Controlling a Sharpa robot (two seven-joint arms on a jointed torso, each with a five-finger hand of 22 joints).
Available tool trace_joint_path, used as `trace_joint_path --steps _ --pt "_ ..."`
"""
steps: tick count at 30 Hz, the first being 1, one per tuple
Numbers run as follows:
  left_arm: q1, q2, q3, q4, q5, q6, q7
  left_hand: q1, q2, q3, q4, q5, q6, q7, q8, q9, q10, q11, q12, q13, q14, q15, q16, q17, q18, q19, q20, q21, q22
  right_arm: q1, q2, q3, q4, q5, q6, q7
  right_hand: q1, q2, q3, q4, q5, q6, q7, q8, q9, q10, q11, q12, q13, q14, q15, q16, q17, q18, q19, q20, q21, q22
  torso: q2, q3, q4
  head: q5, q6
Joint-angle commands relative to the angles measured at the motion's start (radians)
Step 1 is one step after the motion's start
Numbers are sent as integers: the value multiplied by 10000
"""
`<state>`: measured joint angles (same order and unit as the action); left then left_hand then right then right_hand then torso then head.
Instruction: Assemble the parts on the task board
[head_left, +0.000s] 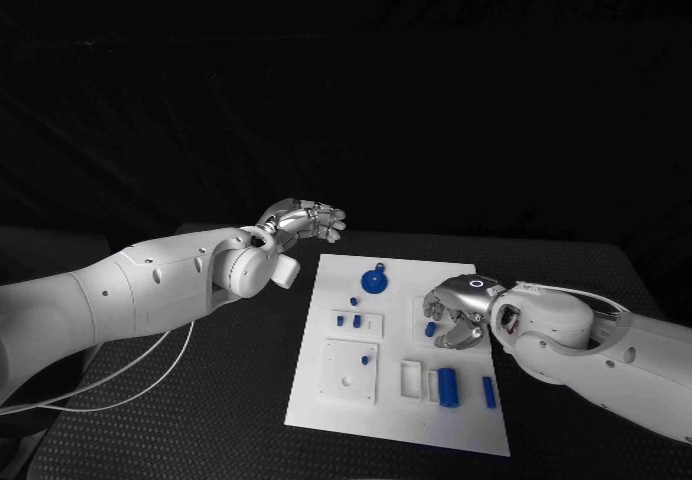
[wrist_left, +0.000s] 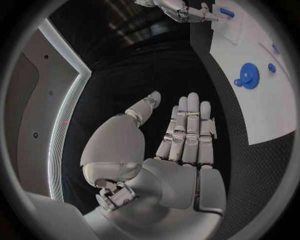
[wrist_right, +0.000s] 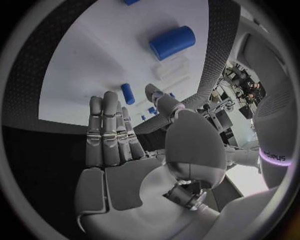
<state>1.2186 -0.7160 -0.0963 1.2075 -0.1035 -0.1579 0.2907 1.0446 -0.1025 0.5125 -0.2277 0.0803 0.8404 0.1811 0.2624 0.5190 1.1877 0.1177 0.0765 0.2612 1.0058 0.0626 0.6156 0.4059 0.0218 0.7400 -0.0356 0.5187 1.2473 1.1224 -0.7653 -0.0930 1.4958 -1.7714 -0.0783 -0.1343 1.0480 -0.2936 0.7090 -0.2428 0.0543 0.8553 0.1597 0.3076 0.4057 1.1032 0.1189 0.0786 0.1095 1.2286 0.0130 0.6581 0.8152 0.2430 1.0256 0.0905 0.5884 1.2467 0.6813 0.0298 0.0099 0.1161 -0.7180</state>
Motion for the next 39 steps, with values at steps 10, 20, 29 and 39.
trace_joint_path --steps 10,20,29,39 --pt "7 2 7 21 15 156 114 -112 41 -3 89 39 -71 7 -27 -3 -49 7 -12 -14 55 42 -86 32 83 42 29 -62 23 -176 310 -67 -218 -371 -127 66 540 457 865 454 -59 509 -96 363 162 678 -104 346 30 83 -158 213 -1 188 225 -140 66 75 5 -3 11 14 -63" --pt "7 -5 7 19 15 160 107 -133 59 -3 116 44 -74 7 -23 -2 -51 7 -10 -17 59 43 -105 56 83 45 29 -71 32 -240 375 -89 -331 -825 -240 -66 665 1011 1061 348 -57 953 -206 621 271 1240 -296 611 130 178 -335 335 15 188 345 -214 168 164 0 -3 -1 34 -102" --pt "7 -7 7 36 15 171 93 -140 67 -1 128 48 -78 7 -22 -2 -54 8 -11 -19 60 43 -117 69 84 45 29 -77 36 -243 366 -92 -335 -1159 -532 -120 857 1502 1505 76 -56 1374 -378 820 347 1687 -474 809 251 343 -504 504 81 188 559 -307 305 244 2 2 -4 33 -127" --pt "6 6 7 24 15 178 96 -142 72 1 134 51 -81 7 -22 -2 -56 9 -11 -21 60 43 -126 80 84 45 29 -81 40 -246 226 -86 -47 -1298 -1126 -110 828 1567 1665 -27 -57 1638 -493 949 446 1972 -603 929 372 538 -636 694 192 188 820 -446 492 341 -4 -2 -2 34 -126"
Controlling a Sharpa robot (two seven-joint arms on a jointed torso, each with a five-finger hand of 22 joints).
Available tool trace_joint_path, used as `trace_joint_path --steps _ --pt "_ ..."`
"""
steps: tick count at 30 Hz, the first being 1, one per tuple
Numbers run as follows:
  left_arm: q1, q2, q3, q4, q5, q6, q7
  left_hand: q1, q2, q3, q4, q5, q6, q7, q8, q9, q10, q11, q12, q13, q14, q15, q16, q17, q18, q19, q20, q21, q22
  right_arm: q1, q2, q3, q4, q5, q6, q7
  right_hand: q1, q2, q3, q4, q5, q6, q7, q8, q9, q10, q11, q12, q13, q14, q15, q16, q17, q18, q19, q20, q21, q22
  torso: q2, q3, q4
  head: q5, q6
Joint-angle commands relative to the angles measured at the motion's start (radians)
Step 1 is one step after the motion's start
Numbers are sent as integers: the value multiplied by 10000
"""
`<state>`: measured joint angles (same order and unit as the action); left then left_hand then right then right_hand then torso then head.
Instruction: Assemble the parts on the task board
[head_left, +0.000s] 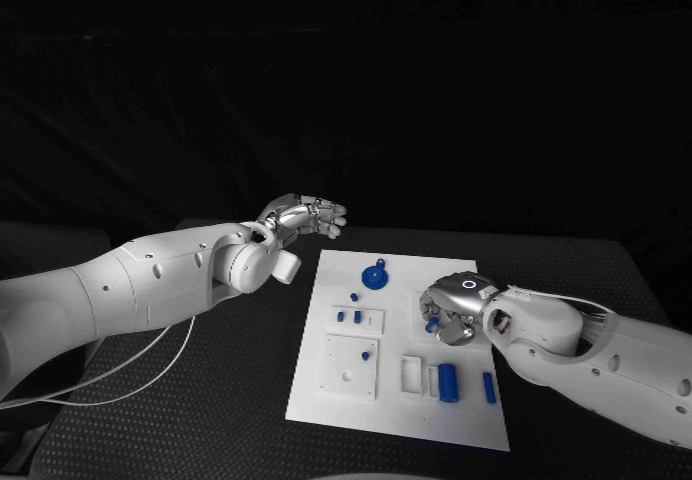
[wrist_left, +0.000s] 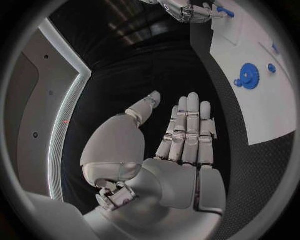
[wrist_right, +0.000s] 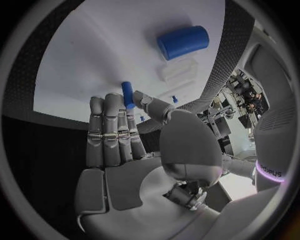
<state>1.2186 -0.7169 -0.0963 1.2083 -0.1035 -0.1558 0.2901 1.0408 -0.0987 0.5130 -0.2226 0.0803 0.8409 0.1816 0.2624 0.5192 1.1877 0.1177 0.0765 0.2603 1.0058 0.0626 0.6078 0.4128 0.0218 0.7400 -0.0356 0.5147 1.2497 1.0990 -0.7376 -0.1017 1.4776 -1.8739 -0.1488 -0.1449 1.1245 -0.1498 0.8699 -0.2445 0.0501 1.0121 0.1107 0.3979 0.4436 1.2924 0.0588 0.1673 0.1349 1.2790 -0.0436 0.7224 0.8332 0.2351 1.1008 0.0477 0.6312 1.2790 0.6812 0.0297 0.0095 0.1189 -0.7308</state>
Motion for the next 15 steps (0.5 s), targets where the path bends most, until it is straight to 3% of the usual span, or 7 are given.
trace_joint_path --steps 1,3,5,8,15 --pt "6 17 7 14 15 158 102 -105 35 -4 85 51 -87 2 -22 -4 -57 9 -11 -12 60 44 -50 13 84 45 29 -42 16 -10 -104 6 221 -273 -450 -1 62 119 70 -11 -15 84 -10 53 76 98 -10 48 129 48 -78 64 20 267 90 -31 81 28 -3 -1 2 6 2" --pt "6 24 7 9 15 156 102 -108 38 -4 88 51 -88 3 -21 -4 -57 9 -11 -13 60 44 -53 17 84 45 30 -44 18 -7 -187 72 391 -281 -510 -20 57 93 90 -4 -16 102 -18 60 89 126 -22 57 145 69 -89 80 30 267 116 -46 99 37 -2 -2 -4 20 0" --pt "6 33 7 6 15 161 104 -110 39 -4 91 51 -88 3 -21 -4 -58 9 -11 -13 60 44 -56 20 84 45 30 -46 19 19 -271 276 642 -286 -537 -34 54 69 110 7 -15 114 -24 65 98 139 -29 59 154 83 -97 91 37 267 135 -56 111 44 -3 -2 -7 27 -1" --pt "6 49 7 -2 15 156 103 -111 40 -4 93 51 -89 3 -21 -4 -58 9 -11 -14 61 44 -58 23 84 45 30 -47 20 94 -339 478 957 -306 -593 -56 55 55 123 11 -15 122 -27 67 104 147 -33 60 160 90 -101 95 41 267 145 -63 118 48 -3 -3 -4 40 -4" --pt "6 83 7 -30 15 152 113 -115 45 -3 99 51 -91 3 -19 -3 -58 9 -10 -15 62 45 -67 33 84 45 30 -51 23 168 -85 510 1492 -221 -606 9 55 27 150 25 -15 142 -37 74 118 170 -42 64 174 107 -110 107 49 267 167 -77 134 57 0 -6 5 74 -21"
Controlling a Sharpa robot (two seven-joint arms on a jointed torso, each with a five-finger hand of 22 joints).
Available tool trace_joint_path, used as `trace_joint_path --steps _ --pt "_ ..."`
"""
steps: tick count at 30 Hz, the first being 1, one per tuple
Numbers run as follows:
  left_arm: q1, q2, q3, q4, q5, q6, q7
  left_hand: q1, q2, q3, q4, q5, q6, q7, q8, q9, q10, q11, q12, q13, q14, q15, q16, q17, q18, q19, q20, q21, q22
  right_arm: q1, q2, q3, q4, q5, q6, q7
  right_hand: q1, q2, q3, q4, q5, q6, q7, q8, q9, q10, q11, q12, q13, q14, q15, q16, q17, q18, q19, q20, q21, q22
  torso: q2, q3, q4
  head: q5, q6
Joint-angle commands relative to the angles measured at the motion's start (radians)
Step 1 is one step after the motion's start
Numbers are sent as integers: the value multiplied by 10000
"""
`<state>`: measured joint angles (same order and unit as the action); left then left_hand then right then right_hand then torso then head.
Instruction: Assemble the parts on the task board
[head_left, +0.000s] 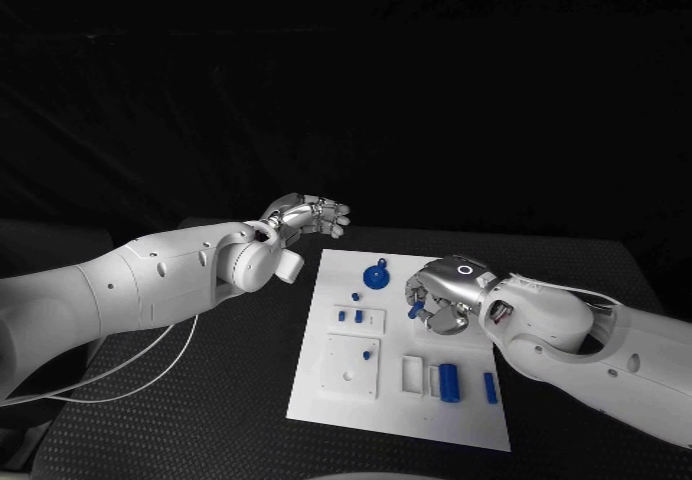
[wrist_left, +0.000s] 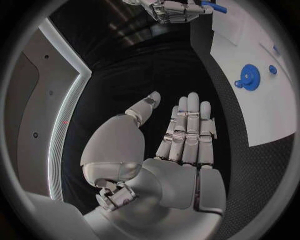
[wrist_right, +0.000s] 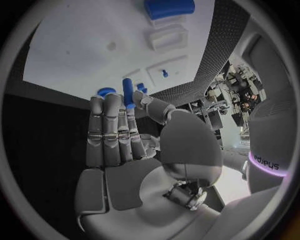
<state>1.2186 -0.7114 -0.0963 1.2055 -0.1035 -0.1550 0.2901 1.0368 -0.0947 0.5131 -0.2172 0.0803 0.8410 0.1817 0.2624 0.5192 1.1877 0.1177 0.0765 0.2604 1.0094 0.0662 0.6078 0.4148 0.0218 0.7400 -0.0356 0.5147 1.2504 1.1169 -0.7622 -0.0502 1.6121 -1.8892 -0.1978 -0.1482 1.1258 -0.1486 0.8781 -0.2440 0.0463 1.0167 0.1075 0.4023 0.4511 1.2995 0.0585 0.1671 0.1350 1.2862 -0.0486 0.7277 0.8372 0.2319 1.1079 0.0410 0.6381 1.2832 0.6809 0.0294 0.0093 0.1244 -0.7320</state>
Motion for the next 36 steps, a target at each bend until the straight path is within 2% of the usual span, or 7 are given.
trace_joint_path --steps 1,4,7,14,19,25,36 --pt "7 32 7 -3 15 148 113 -74 6 -4 45 52 -91 2 -19 -4 -58 9 -9 -16 25 8 -68 15 84 45 30 -52 17 -12 262 -6 186 -57 -107 63 42 13 70 22 23 97 -5 31 45 102 -41 66 174 36 -61 54 10 299 98 -12 66 15 4 -3 9 30 -15" --pt "7 48 7 -8 15 150 107 -75 7 -4 47 52 -92 2 -18 -4 -58 9 -9 -17 25 8 -71 18 85 45 30 -54 18 -20 561 -28 259 -9 -151 128 41 12 75 27 23 99 -6 31 47 103 -41 65 176 37 -62 55 11 299 101 -14 68 16 2 -2 6 52 -27" --pt "7 79 7 -14 15 157 113 -75 6 -4 47 52 -92 2 -18 -3 -58 9 -9 -17 26 8 -74 22 85 44 30 -55 20 -81 888 -107 301 6 -215 195 39 13 80 33 23 98 -6 30 48 103 -41 64 177 38 -62 56 12 299 104 -15 69 17 1 -6 6 60 -25" --pt "7 167 7 -18 16 154 110 -76 9 -4 50 52 -93 2 -16 -3 -59 9 -8 -18 26 8 -81 30 85 44 30 -59 23 -347 1585 -462 97 -94 -186 305 40 21 91 40 23 93 -5 26 50 101 -42 60 180 38 -63 55 13 299 109 -19 72 18 3 -18 23 124 -54" --pt "8 209 8 -7 16 163 107 -78 11 -3 53 52 -94 2 -15 -3 -59 9 -7 -19 27 9 -86 36 85 44 31 -62 25 -655 1979 -697 -202 -277 -159 341 45 26 101 37 23 89 -5 23 52 99 -42 56 181 37 -63 55 14 299 111 -23 72 19 3 -21 22 214 -100" --pt "8 230 8 -4 16 173 101 -78 11 -4 54 51 -95 2 -14 -3 -59 9 -7 -20 26 9 -93 43 85 43 31 -65 28 -971 2310 -798 -543 -527 -172 356 52 29 113 32 23 86 -5 20 55 98 -43 53 184 42 -64 57 16 299 114 -28 76 22 2 -4 16 310 -154" --pt "8 231 8 -1 16 189 97 -80 11 -5 57 50 -97 3 -13 -2 -61 9 -6 -21 26 10 -103 55 85 42 32 -71 32 -1282 2576 -860 -877 -741 -210 344 62 22 134 21 23 87 -6 18 61 98 -44 48 189 48 -66 61 19 299 119 -35 82 28 2 -2 3 410 -236"
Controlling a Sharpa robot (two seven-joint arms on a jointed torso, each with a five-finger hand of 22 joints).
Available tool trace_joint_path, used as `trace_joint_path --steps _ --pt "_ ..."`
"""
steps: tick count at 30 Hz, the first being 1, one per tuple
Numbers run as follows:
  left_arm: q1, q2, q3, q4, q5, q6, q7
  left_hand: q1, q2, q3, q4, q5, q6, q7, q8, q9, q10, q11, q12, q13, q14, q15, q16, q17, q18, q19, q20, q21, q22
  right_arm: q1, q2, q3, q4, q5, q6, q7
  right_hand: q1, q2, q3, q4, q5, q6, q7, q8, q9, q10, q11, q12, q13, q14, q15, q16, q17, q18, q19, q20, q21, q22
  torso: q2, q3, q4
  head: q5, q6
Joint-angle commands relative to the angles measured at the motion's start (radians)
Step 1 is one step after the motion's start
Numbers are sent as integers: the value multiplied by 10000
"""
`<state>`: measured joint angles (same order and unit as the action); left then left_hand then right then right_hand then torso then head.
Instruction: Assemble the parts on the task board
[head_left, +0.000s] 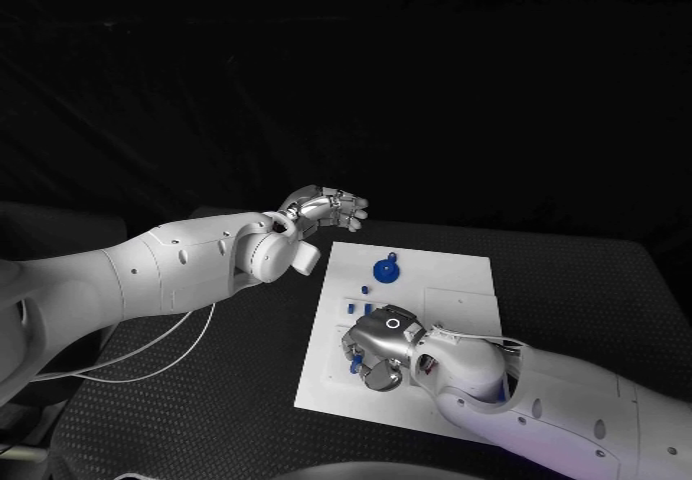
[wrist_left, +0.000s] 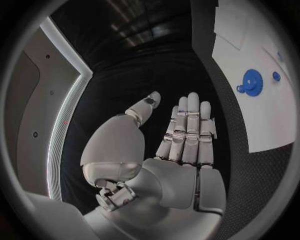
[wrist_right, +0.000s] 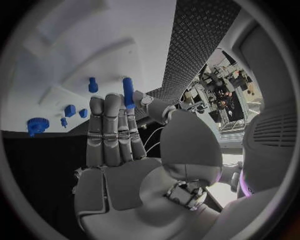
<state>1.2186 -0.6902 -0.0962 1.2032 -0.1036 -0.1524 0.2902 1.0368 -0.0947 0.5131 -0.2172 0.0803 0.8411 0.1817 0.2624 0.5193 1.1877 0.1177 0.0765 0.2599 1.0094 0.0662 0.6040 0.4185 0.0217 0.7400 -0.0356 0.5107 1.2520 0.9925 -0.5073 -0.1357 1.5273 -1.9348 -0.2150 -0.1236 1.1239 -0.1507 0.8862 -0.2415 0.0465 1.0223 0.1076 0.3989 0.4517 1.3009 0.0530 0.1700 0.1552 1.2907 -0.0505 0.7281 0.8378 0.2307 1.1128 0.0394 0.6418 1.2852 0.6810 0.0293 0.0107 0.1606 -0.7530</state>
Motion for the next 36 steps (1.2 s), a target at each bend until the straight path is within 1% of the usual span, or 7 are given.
trace_joint_path --steps 1,11,16,21,27,33,36 --pt "8 19 8 23 16 166 93 -80 10 -5 58 50 -98 3 -13 -3 -61 9 -6 -16 26 11 -66 18 85 42 32 -32 17 -48 34 -7 -42 -286 -35 95 81 42 55 -4 21 31 -7 52 55 83 11 19 -13 3 -48 58 14 311 71 -19 46 9 2 1 -9 59 -34" --pt "8 -4 8 33 16 177 86 -86 9 -7 63 48 -102 4 -13 -3 -64 10 -7 -18 26 12 -77 29 85 41 34 -37 21 -60 56 -25 -157 -450 -7 -6 85 43 68 -8 22 32 -7 51 59 84 11 16 -10 6 -48 59 15 311 73 -22 49 12 2 -7 -12 65 -55" --pt "8 -7 8 26 16 177 78 -90 13 -8 69 48 -105 5 -13 -3 -64 11 -6 -19 26 13 -83 37 84 41 35 -41 24 -61 42 -32 -133 -745 -213 -254 91 36 81 -14 22 35 -9 51 63 86 10 15 -6 8 -49 60 17 311 76 -25 52 15 0 -6 -8 64 -58" --pt "8 -16 8 26 16 201 60 -92 14 -8 72 48 -107 5 -13 -4 -65 11 -6 -19 27 13 -86 41 84 41 35 -43 25 -61 -12 -32 -90 -797 -246 -293 99 14 106 -20 22 49 -14 56 73 103 5 18 4 19 -53 67 22 311 88 -31 64 24 -3 -5 -9 61 -58" --pt "8 -18 8 25 16 202 56 -99 16 -10 79 47 -110 7 -13 -4 -68 12 -7 -21 26 15 -96 50 83 40 36 -48 28 -61 -70 -32 -65 -827 -146 -309 105 1 126 -23 22 59 -19 59 82 112 1 18 11 29 -58 73 26 311 101 -37 75 30 -2 -2 -16 87 -70" --pt "8 -17 8 29 16 209 51 -103 15 -11 83 46 -113 7 -13 -4 -70 13 -7 -22 25 16 -103 58 83 39 37 -53 31 -59 -49 -32 -92 -816 199 -255 104 -6 130 -24 21 61 -19 59 84 115 0 18 14 31 -58 74 27 311 104 -39 78 32 -2 -5 -13 99 -88" --pt "8 -11 8 29 16 210 50 -104 15 -11 85 46 -114 8 -13 -4 -71 13 -7 -23 25 16 -106 61 83 39 37 -54 32 -59 11 -32 -113 -800 259 -220 101 -8 132 -24 21 61 -19 59 85 114 0 17 15 31 -58 74 27 311 104 -39 78 33 -2 -5 -19 98 -91"
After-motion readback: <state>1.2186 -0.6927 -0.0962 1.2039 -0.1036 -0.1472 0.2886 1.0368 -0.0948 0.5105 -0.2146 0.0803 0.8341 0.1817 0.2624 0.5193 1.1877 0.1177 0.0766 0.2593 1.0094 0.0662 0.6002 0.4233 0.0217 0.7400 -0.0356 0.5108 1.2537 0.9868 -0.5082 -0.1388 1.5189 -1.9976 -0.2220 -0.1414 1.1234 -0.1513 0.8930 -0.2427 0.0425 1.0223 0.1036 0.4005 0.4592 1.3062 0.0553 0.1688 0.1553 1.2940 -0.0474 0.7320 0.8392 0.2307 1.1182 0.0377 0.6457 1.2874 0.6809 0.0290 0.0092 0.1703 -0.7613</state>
